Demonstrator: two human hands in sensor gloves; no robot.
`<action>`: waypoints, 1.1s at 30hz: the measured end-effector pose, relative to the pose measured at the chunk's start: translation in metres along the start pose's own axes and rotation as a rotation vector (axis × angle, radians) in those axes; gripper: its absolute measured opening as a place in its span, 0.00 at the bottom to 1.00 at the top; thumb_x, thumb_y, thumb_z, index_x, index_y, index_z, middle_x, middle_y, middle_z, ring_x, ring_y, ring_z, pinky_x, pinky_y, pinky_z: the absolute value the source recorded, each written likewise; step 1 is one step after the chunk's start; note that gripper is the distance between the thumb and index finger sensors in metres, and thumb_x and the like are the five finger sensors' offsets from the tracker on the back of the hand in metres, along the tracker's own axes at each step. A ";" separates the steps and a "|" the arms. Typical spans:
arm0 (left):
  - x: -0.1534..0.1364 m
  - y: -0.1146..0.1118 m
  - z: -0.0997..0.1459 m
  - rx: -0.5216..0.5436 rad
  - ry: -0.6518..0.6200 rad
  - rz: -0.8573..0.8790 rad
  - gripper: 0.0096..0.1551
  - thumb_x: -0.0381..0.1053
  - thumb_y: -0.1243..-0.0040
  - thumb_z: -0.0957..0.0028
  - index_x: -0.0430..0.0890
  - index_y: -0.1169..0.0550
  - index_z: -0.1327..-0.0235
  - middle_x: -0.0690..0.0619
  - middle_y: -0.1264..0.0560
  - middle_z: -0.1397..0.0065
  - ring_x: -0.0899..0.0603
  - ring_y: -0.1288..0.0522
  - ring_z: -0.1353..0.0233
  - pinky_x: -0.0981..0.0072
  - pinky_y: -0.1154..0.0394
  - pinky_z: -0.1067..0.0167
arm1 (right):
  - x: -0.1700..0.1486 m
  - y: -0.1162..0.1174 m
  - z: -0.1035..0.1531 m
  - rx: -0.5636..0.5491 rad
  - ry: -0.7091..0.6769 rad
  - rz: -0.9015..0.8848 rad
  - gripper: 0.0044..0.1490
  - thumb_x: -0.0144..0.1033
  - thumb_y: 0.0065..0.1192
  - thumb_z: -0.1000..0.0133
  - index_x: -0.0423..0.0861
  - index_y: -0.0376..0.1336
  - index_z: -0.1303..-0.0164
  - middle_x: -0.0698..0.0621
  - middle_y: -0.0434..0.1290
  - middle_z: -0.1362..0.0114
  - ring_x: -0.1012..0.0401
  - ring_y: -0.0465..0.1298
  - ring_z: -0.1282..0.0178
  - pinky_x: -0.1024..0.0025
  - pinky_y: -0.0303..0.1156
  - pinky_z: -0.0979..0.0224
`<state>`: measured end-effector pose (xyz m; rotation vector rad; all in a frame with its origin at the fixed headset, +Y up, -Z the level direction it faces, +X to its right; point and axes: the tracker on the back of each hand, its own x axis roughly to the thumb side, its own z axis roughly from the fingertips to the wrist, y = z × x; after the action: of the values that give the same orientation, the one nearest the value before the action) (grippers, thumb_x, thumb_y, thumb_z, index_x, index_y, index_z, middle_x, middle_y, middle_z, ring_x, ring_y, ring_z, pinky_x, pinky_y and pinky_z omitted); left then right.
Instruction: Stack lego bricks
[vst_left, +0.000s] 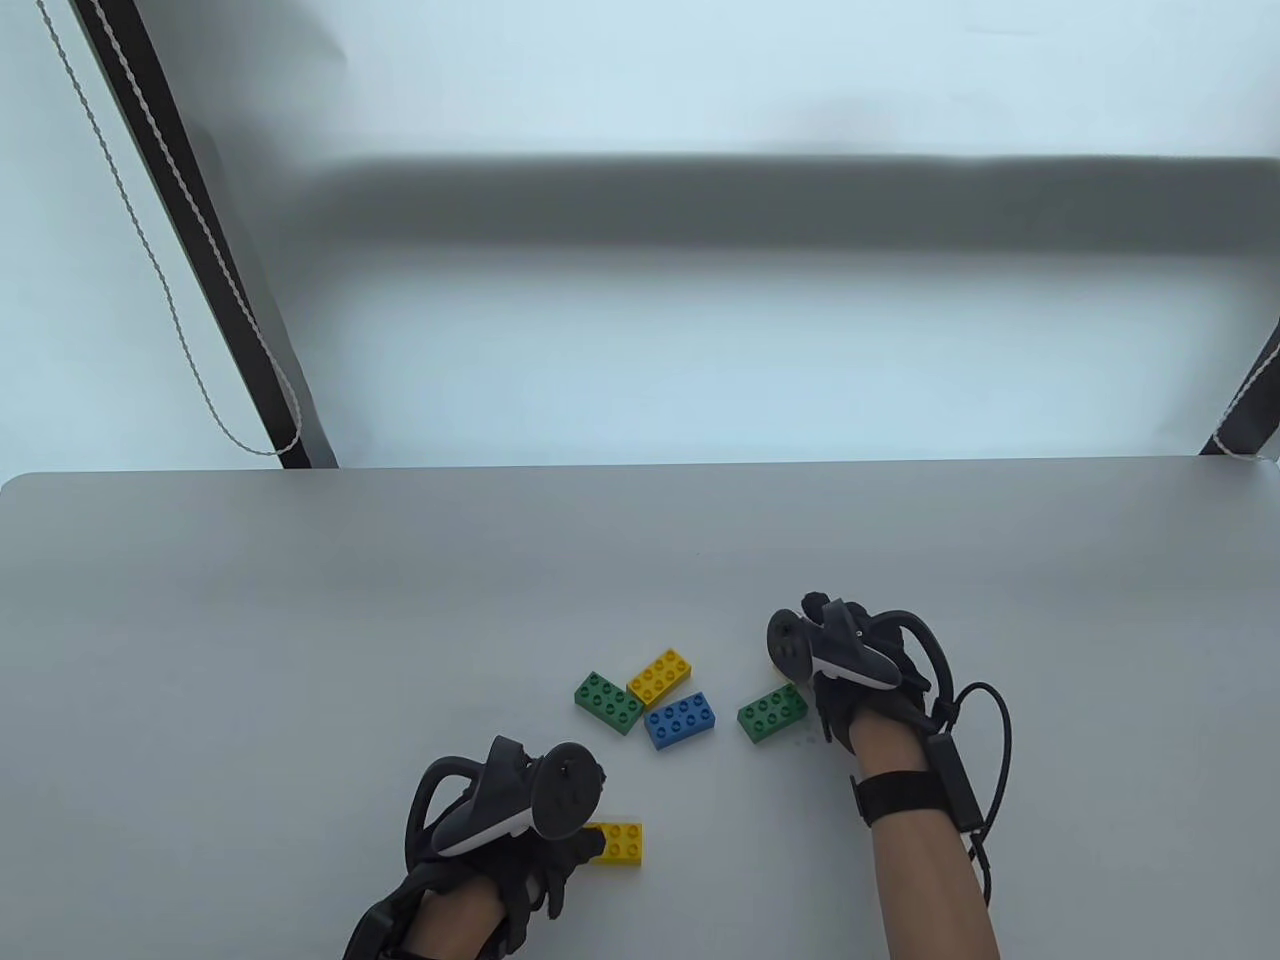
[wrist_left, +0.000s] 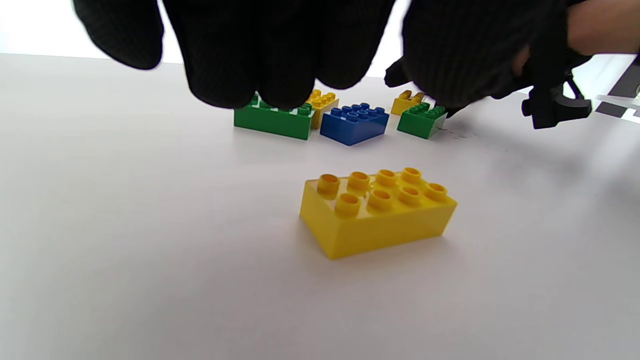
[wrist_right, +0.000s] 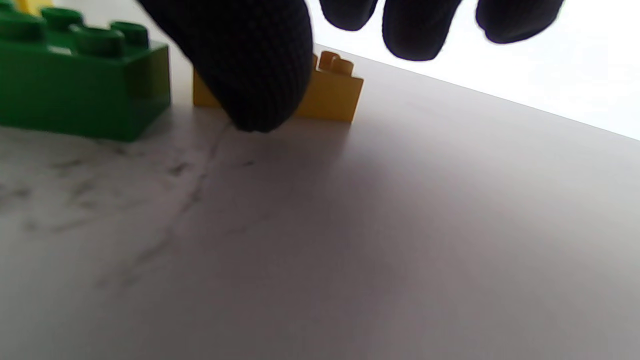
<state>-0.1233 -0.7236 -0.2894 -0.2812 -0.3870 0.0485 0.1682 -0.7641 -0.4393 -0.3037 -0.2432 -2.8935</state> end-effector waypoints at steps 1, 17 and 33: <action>0.000 0.000 0.000 -0.001 -0.001 0.002 0.40 0.64 0.36 0.59 0.53 0.29 0.32 0.48 0.27 0.25 0.38 0.28 0.27 0.35 0.33 0.32 | 0.000 0.001 -0.001 0.002 0.003 -0.015 0.51 0.34 0.75 0.59 0.57 0.49 0.30 0.48 0.52 0.20 0.43 0.63 0.22 0.35 0.62 0.28; 0.002 -0.001 0.002 -0.010 -0.011 0.009 0.39 0.64 0.36 0.59 0.53 0.28 0.33 0.48 0.27 0.25 0.38 0.28 0.27 0.35 0.33 0.32 | 0.001 0.015 0.001 -0.055 0.021 -0.055 0.40 0.33 0.68 0.56 0.53 0.54 0.32 0.48 0.59 0.22 0.44 0.70 0.27 0.39 0.68 0.31; 0.000 0.003 0.006 0.007 -0.021 0.039 0.39 0.64 0.36 0.59 0.53 0.28 0.33 0.48 0.27 0.25 0.38 0.28 0.27 0.36 0.33 0.32 | -0.008 -0.010 0.031 -0.144 0.033 -0.073 0.43 0.38 0.67 0.57 0.47 0.52 0.32 0.45 0.65 0.26 0.44 0.74 0.29 0.40 0.70 0.31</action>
<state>-0.1259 -0.7187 -0.2850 -0.2813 -0.4020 0.0914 0.1791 -0.7466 -0.4121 -0.2757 -0.0404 -2.9913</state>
